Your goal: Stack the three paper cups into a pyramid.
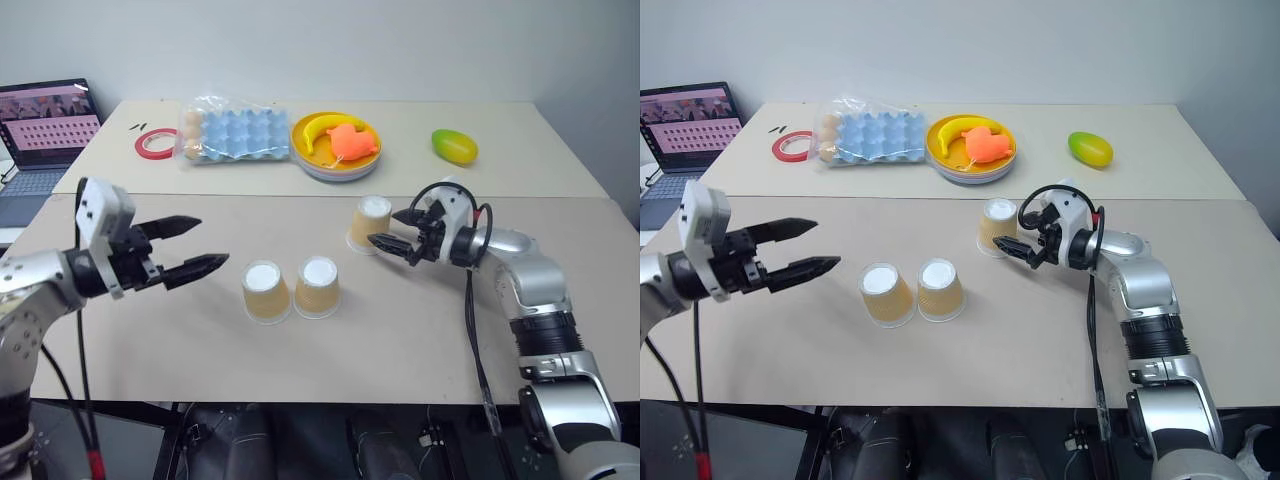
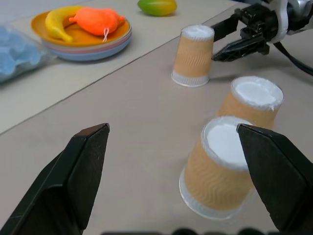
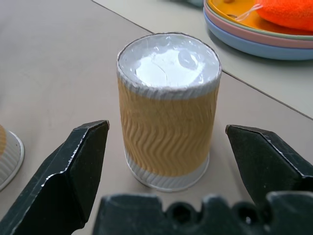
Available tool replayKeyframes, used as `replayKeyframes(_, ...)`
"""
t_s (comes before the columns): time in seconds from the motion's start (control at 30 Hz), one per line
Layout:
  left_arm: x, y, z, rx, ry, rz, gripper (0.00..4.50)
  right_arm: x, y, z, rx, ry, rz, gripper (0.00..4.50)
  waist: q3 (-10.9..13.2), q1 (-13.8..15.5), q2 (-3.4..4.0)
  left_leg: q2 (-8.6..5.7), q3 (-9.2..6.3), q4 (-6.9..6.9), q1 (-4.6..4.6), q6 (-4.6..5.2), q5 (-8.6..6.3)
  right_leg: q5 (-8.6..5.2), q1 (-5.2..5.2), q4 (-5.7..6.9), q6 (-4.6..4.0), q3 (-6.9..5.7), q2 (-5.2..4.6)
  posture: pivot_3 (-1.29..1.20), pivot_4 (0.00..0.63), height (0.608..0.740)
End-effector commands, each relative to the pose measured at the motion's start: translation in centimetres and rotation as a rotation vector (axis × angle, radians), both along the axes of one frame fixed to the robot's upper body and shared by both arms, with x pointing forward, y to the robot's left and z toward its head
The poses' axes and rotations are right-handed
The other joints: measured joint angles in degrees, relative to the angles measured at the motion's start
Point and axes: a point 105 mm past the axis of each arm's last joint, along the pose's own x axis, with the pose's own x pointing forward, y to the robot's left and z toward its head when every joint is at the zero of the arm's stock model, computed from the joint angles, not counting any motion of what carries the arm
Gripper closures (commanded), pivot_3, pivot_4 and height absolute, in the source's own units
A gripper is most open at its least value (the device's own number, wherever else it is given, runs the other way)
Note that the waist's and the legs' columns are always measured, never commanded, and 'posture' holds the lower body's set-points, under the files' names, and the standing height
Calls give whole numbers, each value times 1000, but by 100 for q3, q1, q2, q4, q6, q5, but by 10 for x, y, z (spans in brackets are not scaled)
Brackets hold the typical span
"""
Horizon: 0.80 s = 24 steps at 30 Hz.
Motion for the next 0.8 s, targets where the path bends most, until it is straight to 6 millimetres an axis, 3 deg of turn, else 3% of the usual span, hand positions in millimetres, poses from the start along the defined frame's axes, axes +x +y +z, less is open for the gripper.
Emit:
replayKeyframes(0.03, -14, -10, 2, 22, -30, -26, 43, 2, 6, 19, 10, -67, 29, 0, 0, 0, 1, 0, 0, 0, 0, 0, 0, 0, -2, 1, 0, 1, 0, 0, 150, 641)
replayKeyframes(0.3, -34, -33, -4, 12, 8, -119, 43, 10, 22, 23, 10, -79, 71, 0, 0, -31, 1, 0, 6, 1, -22, 0, 0, 1, -49, 15, -2, 8, 0, 0, 150, 641)
replayKeyframes(0.67, -43, -30, -1, 25, -1, -107, 43, 15, 27, 27, 18, -90, 73, 0, 0, -88, 1, 0, 6, 3, -31, -1, 1, 2, -51, 21, -4, 8, 0, 0, 150, 641)
replayKeyframes(0.8, -45, -28, -2, 35, 2, -104, 0, 17, 29, 32, 32, -103, 72, 1024, 0, -92, 1, 0, 6, 1, -32, -1, 0, 2, -51, 21, -4, 8, 0, 0, 150, 641)
